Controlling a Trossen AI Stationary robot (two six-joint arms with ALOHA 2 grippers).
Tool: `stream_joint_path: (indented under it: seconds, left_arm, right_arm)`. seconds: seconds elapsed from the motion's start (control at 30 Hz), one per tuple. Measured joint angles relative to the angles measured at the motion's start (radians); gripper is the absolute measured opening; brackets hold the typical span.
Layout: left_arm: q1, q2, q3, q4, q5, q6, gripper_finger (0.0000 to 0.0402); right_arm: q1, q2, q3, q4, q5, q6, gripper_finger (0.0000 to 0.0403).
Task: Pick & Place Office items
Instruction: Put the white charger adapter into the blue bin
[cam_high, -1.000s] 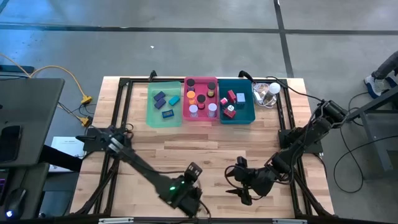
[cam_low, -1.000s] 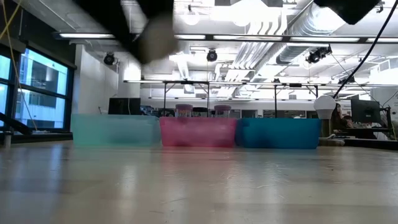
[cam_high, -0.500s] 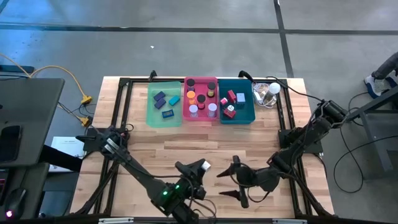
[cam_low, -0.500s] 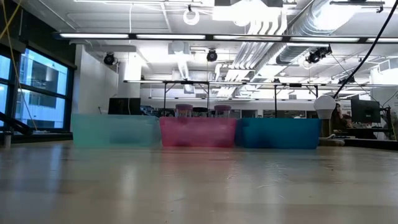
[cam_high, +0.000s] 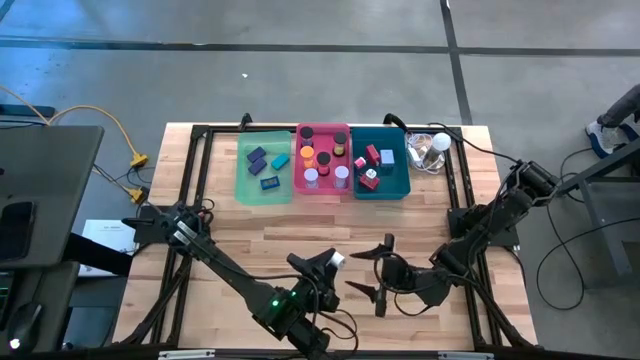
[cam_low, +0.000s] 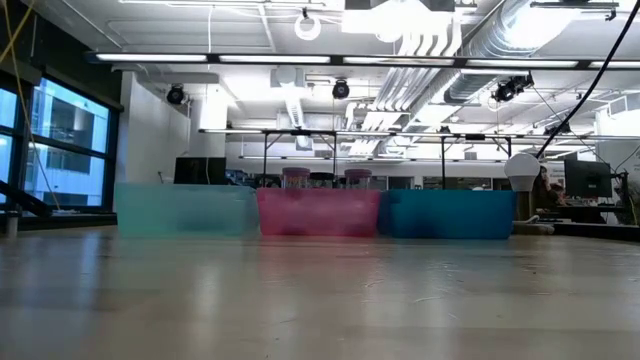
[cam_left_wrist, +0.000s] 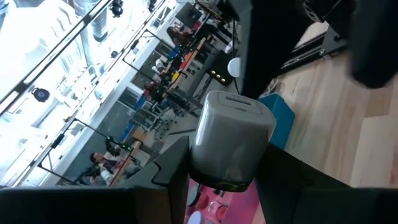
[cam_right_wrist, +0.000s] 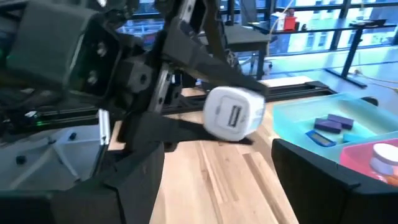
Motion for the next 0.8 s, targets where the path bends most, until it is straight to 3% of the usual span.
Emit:
stream_joint_path:
  seconds: [0.37, 0.8]
  left_arm:
    - [0.035, 0.000, 0.000, 0.020, 0.030, 0.003, 0.0132]
    - [0.057, 0.000, 0.000, 0.019, 0.053, 0.003, 0.0132]
  right_arm:
    - [-0.073, 0.000, 0.000, 0.027, 0.001, 0.000, 0.0286]
    - [-0.153, 0.013, 0.000, 0.031, -0.116, 0.026, 0.0286]
